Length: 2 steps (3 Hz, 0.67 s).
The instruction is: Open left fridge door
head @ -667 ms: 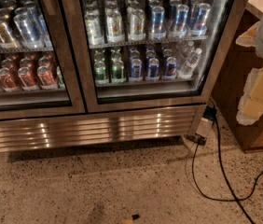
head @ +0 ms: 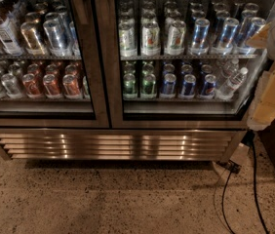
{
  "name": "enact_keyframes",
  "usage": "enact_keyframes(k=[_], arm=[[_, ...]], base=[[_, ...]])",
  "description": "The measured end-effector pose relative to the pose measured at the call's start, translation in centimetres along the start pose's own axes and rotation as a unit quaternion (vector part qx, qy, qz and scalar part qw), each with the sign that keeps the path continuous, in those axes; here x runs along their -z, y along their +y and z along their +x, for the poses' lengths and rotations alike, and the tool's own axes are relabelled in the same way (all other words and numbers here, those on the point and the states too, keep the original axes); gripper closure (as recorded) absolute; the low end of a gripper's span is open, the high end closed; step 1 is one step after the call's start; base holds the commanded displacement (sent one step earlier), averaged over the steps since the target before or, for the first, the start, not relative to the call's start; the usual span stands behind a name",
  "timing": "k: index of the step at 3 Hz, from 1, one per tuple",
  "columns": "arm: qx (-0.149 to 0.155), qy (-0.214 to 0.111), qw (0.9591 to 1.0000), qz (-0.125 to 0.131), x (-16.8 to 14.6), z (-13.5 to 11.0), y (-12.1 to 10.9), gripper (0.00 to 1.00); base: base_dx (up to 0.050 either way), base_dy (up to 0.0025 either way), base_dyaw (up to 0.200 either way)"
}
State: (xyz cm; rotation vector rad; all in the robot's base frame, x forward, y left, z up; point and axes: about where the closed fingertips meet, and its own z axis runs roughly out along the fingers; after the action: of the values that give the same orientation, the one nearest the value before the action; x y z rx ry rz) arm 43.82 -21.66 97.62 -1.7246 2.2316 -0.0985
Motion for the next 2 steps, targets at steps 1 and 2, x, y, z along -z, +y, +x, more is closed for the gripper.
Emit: enact_keyframes(k=[1, 2], arm=[[0.0, 0.0, 1.0, 0.0, 0.0, 0.0, 0.0, 0.0], [0.0, 0.0, 1.0, 0.0, 0.0, 0.0, 0.0, 0.0]], base=[[0.039, 0.00245, 0.126], [0.04, -0.00235, -0.116]])
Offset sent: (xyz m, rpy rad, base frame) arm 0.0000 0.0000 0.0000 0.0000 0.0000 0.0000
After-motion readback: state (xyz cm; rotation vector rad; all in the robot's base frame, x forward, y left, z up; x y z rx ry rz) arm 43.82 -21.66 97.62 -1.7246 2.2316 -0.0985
